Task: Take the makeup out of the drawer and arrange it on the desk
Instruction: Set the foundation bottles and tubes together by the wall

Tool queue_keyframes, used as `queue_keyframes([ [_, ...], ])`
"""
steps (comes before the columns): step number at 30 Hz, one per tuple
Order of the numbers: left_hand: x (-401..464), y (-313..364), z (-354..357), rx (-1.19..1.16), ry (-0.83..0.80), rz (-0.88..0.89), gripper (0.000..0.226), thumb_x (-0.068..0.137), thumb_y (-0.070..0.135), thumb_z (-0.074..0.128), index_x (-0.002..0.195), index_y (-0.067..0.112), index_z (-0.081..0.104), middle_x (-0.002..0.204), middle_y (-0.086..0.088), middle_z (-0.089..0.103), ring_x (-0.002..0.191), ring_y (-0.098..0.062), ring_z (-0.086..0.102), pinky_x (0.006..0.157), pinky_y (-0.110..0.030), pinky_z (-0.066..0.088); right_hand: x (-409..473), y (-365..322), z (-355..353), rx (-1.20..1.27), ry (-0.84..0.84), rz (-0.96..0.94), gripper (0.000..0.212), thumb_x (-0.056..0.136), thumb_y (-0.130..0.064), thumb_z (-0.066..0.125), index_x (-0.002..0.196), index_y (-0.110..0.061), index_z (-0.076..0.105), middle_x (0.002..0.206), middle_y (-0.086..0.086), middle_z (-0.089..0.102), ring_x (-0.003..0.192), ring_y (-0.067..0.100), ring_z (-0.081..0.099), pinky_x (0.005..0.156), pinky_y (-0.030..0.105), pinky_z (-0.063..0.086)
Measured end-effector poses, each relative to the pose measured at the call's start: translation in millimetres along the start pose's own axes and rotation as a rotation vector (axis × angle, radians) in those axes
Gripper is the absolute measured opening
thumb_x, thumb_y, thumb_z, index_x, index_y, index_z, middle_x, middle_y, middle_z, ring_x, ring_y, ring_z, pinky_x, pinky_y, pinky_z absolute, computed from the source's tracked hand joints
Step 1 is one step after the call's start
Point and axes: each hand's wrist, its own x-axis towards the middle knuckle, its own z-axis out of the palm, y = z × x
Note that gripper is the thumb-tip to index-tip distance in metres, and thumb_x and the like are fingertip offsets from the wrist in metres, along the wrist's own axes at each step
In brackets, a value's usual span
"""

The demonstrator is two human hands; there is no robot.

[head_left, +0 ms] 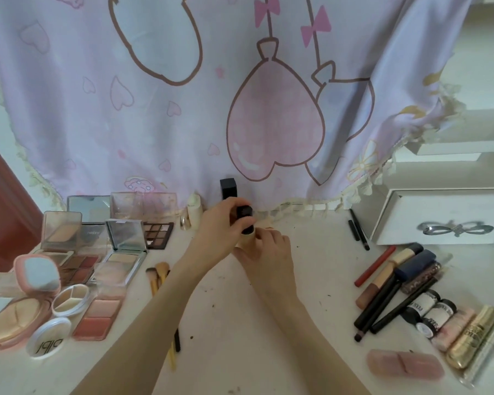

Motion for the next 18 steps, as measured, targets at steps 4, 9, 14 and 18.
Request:
queue_keyframes([
  [4, -5.7, 6.8, -5.4, -0.135, 0.019, -0.012, 0.015, 0.084, 0.024, 0.064, 0.092, 0.031, 0.055, 0.085, 0.017, 0.059, 0.074, 0.006, 0.057, 0.065, -0.001, 0.041, 1.4, -4.0, -12.3, 0.272, -0.034, 0.098, 0.043, 0.083, -0.031, 0.065, 0.123, -0.022, 0.051, 0.112, -0.005, 0.058, 0.103, 0.011, 0.048, 0.087, 0.027, 0.042],
  [9, -3.8, 24.6, -4.1, -0.278, 0.012, -0.045, 0.015, 0.08, 0.03, 0.067, 0.081, 0.026, 0.052, 0.078, 0.009, 0.058, 0.064, 0.007, 0.052, 0.057, -0.005, 0.042, -1.1, -10.0, -37.0, 0.908, -0.3, 0.143, 0.012, 0.089, -0.023, 0.059, 0.092, -0.011, 0.061, 0.08, 0.016, 0.059, 0.07, 0.016, 0.055, 0.064, 0.026, 0.048],
  [14, -0.7, 31.7, -11.9, -0.366, -0.086, -0.025, 0.016, 0.088, 0.023, 0.06, 0.074, 0.018, 0.056, 0.063, 0.003, 0.058, 0.063, -0.012, 0.052, 0.059, -0.021, 0.041, -1.5, -6.3, -51.3, 1.286, -0.714, 0.247, 0.033, 0.095, -0.033, 0.046, 0.105, -0.002, 0.054, 0.079, 0.012, 0.06, 0.057, 0.018, 0.054, 0.044, 0.023, 0.042],
  [18, -12.0, 33.3, -17.2, -0.175, -0.063, 0.253, 0.035, 0.093, 0.028, 0.048, 0.066, 0.006, 0.053, 0.064, -0.018, 0.054, 0.058, -0.027, 0.05, 0.055, -0.032, 0.039, -0.4, 3.6, -60.9, 1.325, -0.897, 0.277, 0.042, 0.089, -0.042, 0.045, 0.096, -0.004, 0.059, 0.064, 0.005, 0.061, 0.041, 0.01, 0.047, 0.037, 0.015, 0.032],
])
